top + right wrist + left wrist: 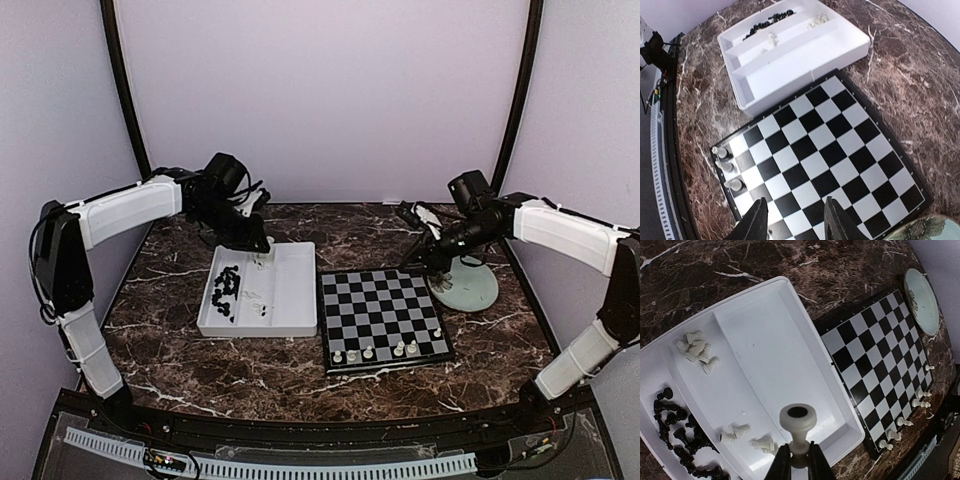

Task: Set up the chess pieces on the board
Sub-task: Pick up the queen from the storage box, then pass from the left arm to the right

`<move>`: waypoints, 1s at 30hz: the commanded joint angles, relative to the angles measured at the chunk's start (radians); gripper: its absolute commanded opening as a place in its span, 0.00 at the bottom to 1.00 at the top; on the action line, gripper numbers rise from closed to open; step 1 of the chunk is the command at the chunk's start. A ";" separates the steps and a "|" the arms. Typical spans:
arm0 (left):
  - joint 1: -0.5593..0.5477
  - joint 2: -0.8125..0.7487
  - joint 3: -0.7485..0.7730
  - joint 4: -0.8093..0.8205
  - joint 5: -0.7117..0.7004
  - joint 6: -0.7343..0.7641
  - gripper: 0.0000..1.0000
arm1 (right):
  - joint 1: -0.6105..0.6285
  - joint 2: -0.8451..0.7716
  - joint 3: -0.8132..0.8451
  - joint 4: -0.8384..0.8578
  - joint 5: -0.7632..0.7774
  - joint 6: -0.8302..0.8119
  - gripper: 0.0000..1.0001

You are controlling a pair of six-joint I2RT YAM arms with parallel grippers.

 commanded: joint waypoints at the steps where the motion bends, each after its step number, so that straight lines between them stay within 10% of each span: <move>1: -0.007 -0.102 -0.066 0.043 0.218 0.092 0.10 | 0.029 0.107 0.161 0.069 -0.143 0.133 0.41; 17: -0.029 -0.118 -0.069 -0.019 0.619 0.067 0.10 | 0.369 0.353 0.660 -0.071 0.346 -0.580 0.47; 30: -0.057 -0.092 -0.060 -0.057 0.711 0.066 0.10 | 0.489 0.436 0.742 -0.129 0.491 -0.797 0.50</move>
